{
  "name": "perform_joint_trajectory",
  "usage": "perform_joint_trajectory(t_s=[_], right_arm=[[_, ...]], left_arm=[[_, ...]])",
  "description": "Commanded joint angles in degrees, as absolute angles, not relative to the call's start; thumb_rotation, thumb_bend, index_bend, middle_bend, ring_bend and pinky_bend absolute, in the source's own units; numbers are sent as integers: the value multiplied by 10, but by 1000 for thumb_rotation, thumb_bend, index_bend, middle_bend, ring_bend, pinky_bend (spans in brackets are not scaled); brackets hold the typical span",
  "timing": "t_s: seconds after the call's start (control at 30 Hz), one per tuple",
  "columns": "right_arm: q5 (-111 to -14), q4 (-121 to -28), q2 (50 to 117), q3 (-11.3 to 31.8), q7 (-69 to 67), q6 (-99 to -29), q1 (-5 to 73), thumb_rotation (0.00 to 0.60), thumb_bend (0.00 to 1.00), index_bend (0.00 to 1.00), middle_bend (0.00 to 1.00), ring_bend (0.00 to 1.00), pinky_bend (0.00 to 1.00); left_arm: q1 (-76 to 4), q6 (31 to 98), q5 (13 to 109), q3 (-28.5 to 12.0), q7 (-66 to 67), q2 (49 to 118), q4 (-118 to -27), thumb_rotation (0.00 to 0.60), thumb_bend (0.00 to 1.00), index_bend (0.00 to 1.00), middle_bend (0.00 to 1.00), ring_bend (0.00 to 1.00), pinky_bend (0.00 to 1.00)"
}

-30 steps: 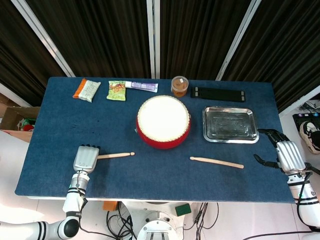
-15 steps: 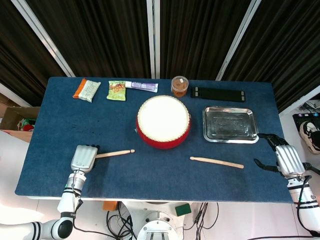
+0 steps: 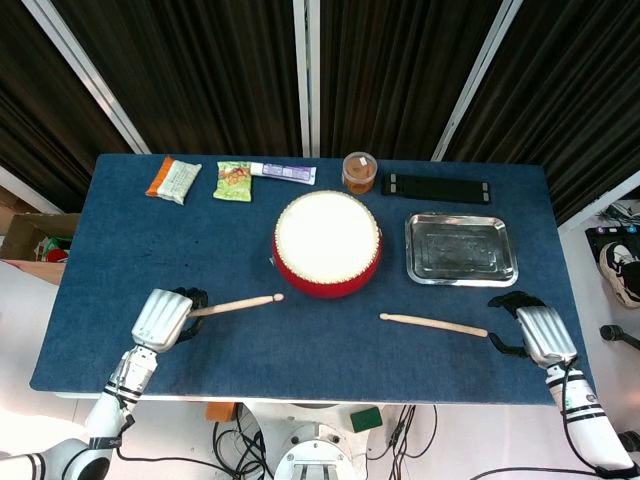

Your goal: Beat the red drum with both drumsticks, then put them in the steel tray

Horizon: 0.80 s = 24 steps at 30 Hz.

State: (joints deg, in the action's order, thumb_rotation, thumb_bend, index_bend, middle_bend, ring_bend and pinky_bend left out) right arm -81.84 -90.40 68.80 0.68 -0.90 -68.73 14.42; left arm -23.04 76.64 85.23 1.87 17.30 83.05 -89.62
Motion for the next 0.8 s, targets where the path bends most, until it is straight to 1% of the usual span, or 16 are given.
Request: perform_joint_trajectory(t_s=[0.03, 0.27, 0.37, 0.53, 0.7, 0.8], right_arm=[[-777, -917, 724, 15, 87, -675, 152, 600, 324, 411, 403, 223, 348], [-704, -934, 772, 28, 209, -664, 163, 600, 338, 442, 426, 224, 348], [-683, -932, 792, 34, 222, -660, 167, 600, 338, 449, 429, 224, 348], [-672, -917, 817, 38, 238, -659, 174, 600, 338, 467, 448, 239, 348], [-677, -905, 831, 34, 256, -666, 178, 600, 338, 512, 488, 266, 348], [-676, -898, 839, 31, 272, -669, 180, 600, 338, 513, 503, 275, 349]], left_arm=[[-236, 785, 897, 20, 153, 816, -905, 600, 565, 649, 658, 616, 780], [-252, 763, 916, 10, 153, 810, -924, 600, 566, 649, 658, 615, 761], [-255, 755, 918, 9, 151, 810, -924, 600, 565, 649, 658, 615, 760], [-255, 745, 913, 7, 148, 808, -923, 600, 566, 649, 658, 615, 759], [-252, 741, 911, 8, 147, 806, -923, 600, 566, 649, 657, 613, 759], [-250, 740, 912, 8, 146, 806, -923, 600, 566, 649, 657, 612, 759]])
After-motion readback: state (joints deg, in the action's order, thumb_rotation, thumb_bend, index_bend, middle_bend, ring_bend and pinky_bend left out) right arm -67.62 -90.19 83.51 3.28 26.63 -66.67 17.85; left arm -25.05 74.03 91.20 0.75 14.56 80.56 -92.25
